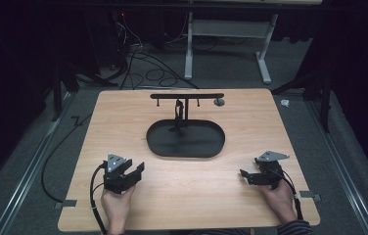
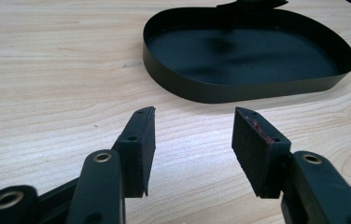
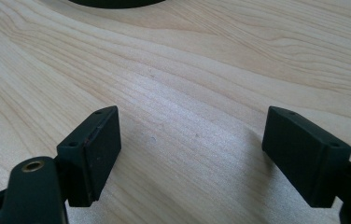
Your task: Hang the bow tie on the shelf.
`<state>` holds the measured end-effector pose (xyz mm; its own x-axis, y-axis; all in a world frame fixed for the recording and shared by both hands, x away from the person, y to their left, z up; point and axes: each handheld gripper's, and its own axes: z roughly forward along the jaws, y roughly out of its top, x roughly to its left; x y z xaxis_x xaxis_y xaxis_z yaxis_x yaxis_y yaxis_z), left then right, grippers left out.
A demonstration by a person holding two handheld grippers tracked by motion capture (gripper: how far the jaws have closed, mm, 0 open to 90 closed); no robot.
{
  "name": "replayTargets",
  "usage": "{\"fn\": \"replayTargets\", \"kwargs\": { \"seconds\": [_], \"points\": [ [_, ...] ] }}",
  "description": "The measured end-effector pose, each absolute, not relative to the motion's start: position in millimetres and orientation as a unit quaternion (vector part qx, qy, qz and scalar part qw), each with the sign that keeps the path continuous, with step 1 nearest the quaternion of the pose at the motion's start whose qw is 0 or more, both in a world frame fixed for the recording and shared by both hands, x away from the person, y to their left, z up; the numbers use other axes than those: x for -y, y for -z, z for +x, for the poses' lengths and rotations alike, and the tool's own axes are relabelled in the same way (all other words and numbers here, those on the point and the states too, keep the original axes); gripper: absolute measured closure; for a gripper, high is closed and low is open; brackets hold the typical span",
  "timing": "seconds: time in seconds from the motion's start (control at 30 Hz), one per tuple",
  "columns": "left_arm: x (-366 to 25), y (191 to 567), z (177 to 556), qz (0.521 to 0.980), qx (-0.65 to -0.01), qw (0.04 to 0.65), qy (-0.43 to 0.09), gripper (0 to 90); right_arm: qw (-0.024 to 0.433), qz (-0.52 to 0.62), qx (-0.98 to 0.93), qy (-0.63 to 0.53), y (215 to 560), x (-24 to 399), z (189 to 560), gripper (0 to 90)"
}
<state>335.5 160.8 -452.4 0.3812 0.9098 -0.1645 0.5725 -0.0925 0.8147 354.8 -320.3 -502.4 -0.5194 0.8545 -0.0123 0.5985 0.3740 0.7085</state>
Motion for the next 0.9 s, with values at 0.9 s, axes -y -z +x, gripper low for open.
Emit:
{"fn": "replayTargets", "kwargs": {
  "seconds": [0.9],
  "points": [
    [-139,478,340,0.728,-0.519,0.409,-0.183,49.9,0.193,0.451,-0.806,-0.331,502,320,355,20.6]
  ]
}}
